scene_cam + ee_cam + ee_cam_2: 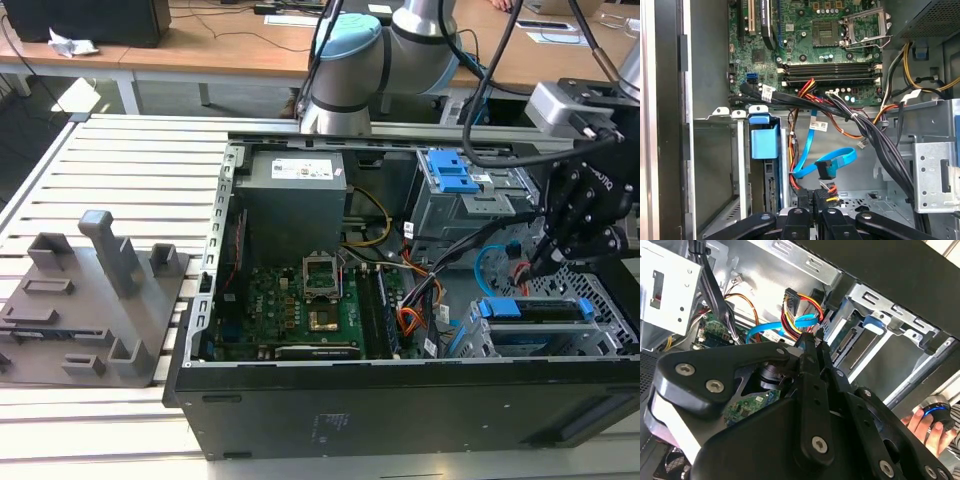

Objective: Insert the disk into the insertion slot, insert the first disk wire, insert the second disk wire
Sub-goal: 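Insert the first disk wire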

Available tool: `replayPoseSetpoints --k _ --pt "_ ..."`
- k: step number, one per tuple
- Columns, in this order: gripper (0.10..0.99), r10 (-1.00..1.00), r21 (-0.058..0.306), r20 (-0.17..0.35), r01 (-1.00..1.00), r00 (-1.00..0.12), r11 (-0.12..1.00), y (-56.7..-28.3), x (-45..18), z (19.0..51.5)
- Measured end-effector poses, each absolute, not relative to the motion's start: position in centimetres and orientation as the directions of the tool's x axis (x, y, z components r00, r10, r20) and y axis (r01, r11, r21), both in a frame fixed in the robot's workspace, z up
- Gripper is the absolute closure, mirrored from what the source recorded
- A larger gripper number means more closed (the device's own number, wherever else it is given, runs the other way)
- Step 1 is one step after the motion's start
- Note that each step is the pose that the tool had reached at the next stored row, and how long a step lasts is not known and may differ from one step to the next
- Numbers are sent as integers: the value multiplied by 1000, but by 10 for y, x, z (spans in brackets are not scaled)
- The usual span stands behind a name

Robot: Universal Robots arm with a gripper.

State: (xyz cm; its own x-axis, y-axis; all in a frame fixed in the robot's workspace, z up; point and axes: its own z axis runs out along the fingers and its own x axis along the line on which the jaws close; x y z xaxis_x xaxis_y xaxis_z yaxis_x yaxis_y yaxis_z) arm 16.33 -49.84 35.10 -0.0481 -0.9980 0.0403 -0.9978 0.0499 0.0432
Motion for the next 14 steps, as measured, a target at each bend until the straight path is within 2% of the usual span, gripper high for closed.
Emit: replayPoseSetpoints --k 14 --pt "922 -998 43 40 -998 -48 50 -527 164 348"
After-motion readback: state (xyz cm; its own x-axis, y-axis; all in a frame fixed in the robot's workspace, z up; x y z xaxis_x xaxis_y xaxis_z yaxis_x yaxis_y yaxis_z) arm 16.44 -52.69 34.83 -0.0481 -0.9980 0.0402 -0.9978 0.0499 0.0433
